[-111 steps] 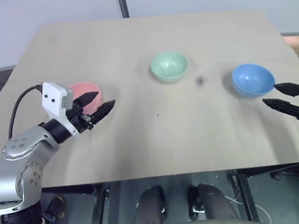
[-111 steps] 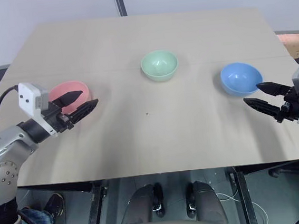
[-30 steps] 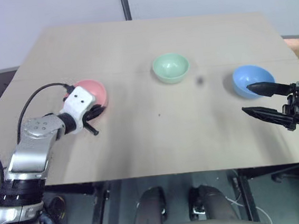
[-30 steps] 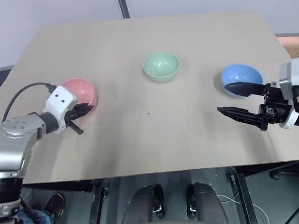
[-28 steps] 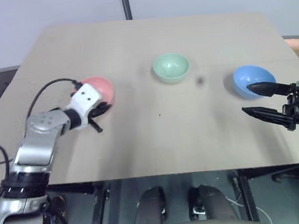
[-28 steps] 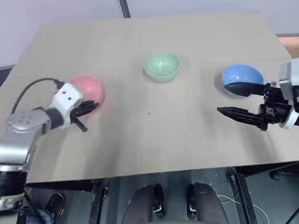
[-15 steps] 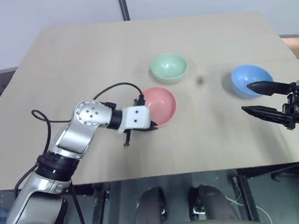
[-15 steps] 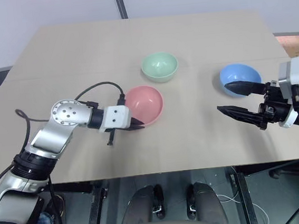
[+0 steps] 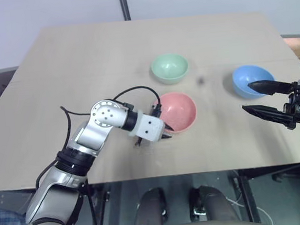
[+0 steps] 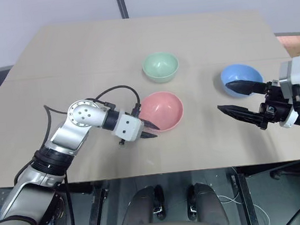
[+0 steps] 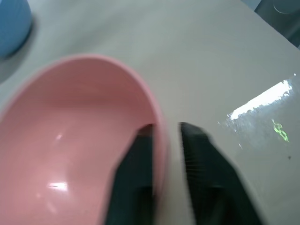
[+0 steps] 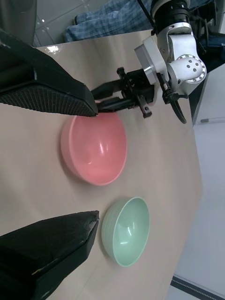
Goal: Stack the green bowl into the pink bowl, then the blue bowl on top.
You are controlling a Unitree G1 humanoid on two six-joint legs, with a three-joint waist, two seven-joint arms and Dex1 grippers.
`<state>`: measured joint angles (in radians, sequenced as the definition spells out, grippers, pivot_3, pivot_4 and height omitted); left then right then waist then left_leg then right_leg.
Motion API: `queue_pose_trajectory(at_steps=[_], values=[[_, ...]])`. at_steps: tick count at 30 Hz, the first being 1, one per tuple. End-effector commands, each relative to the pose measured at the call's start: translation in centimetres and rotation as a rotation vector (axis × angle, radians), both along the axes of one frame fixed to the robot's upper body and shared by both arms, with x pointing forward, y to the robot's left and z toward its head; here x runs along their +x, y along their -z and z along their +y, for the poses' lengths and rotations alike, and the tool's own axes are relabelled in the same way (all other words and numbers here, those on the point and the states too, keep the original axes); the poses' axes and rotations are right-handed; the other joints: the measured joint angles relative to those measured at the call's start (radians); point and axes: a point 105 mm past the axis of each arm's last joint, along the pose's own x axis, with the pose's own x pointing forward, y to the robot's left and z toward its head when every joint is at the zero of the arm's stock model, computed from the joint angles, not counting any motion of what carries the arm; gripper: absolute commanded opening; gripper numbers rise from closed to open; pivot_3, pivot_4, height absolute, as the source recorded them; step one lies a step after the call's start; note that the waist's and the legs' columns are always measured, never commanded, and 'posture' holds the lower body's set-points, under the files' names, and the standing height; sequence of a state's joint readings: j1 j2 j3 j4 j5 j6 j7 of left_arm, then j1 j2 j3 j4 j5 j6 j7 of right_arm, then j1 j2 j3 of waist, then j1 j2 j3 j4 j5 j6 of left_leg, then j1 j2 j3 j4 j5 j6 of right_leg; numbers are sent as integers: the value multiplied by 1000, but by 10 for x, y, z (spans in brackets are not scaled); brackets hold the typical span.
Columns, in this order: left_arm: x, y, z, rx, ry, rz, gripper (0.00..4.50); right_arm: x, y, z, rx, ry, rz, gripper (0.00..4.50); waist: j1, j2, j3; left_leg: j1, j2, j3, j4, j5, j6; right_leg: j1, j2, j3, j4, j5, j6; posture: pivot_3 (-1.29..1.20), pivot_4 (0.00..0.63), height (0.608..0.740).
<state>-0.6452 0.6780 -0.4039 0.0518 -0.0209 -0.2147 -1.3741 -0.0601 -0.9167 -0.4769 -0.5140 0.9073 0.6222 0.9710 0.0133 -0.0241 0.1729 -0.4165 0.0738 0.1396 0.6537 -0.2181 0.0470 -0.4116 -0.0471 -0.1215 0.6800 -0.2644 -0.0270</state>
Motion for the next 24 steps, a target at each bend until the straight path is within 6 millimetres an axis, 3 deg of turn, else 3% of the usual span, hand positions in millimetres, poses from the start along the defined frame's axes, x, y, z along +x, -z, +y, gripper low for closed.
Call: queue_pose_trajectory(at_steps=[1,4,5,9,13,19,21,24], values=[[2,-10,-1,-30,9,-48,2929,-3,-11,1,-14,-9,-50,3518,1,0,0,0,0,0,0,0,0,0,0,0,0,0,0,0,150,740],[3,-11,-1,-43,-1,-53,4361,-2,-11,2,-14,-13,-49,3518,1,0,0,0,0,0,0,0,0,0,0,0,0,0,0,0,150,740],[3,-12,-1,-45,-4,-52,4478,-2,-11,2,-14,-15,-49,3518,1,0,0,0,0,0,0,0,0,0,0,0,0,0,0,0,150,740],[0,-27,0,-65,7,-42,4478,-2,-10,2,-15,-17,-48,3518,1,0,0,0,0,0,0,0,0,0,0,0,0,0,0,0,150,740],[13,-68,-1,-146,-35,-86,4478,-2,-10,2,-15,-18,-47,3518,3,-1,0,0,0,0,1,0,0,0,0,0,0,0,0,0,150,740],[70,-139,12,-351,-259,-163,4478,-1,-9,3,-12,-14,-46,3518,3,-1,0,-1,-1,-1,1,0,0,0,0,-1,0,0,0,0,150,740],[91,-144,23,-350,-339,-222,4478,-1,-10,3,-11,-13,-48,3518,0,-1,0,-1,-1,-1,1,0,0,0,1,-1,0,0,0,0,150,740],[113,-131,37,-249,-396,-302,4478,-1,-10,2,-12,-8,-52,3518,-2,-1,0,0,0,0,1,0,-1,0,1,0,0,0,0,0,150,740]])
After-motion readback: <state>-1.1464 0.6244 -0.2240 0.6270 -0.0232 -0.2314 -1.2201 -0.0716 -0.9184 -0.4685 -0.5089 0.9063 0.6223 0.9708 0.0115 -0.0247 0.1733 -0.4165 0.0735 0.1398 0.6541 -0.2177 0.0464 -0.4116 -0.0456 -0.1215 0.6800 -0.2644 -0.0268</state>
